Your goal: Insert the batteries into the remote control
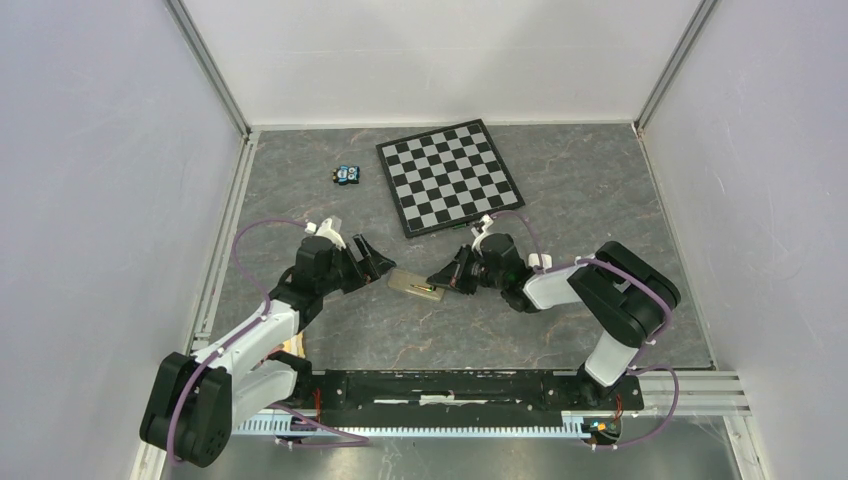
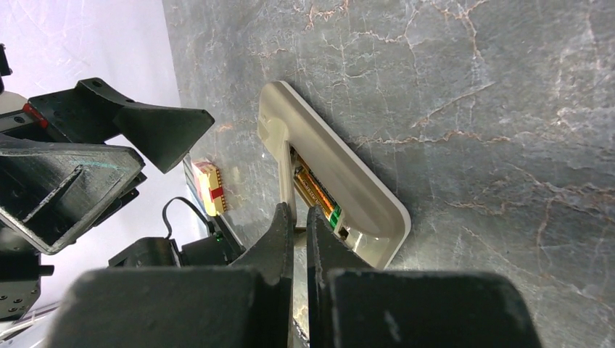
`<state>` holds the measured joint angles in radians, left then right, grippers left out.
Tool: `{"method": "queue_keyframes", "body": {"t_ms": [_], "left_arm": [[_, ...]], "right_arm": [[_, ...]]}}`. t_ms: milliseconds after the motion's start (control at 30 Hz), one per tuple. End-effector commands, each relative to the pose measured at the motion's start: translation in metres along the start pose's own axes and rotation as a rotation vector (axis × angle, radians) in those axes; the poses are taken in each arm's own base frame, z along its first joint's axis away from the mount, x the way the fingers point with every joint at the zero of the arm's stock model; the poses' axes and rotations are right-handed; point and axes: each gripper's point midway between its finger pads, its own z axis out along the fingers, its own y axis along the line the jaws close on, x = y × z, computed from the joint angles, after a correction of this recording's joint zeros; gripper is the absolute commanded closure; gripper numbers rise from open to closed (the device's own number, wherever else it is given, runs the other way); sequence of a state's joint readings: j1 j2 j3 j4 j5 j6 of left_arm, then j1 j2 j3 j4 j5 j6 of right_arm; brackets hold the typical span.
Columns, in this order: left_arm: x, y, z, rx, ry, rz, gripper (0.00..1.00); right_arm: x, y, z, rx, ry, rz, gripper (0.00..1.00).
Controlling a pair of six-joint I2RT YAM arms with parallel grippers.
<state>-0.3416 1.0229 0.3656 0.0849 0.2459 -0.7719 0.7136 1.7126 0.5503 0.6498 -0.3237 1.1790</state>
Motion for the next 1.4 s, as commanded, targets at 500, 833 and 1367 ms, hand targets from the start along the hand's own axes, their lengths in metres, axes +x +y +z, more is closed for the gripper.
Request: {"method": "queue_keyframes", "body": {"t_ms": [500, 833, 1367], "left_arm": [[-0.017, -0.015, -0.001, 0.049, -0.038, 0.06, 0.11], [-0.017, -0.015, 0.0, 0.049, -0.035, 0.058, 0.11], [-0.013, -0.017, 0.001, 0.06, -0.01, 0.058, 0.11]], "right_arm": [[-0.002, -0.005, -0.003, 0.04, -0.007, -0.05, 1.0], [-0.002, -0.003, -0.007, 0.031, -0.022, -0.045, 1.0], [0.003, 0.003, 0.004, -0.002, 0.044, -0.069, 1.0]]}}
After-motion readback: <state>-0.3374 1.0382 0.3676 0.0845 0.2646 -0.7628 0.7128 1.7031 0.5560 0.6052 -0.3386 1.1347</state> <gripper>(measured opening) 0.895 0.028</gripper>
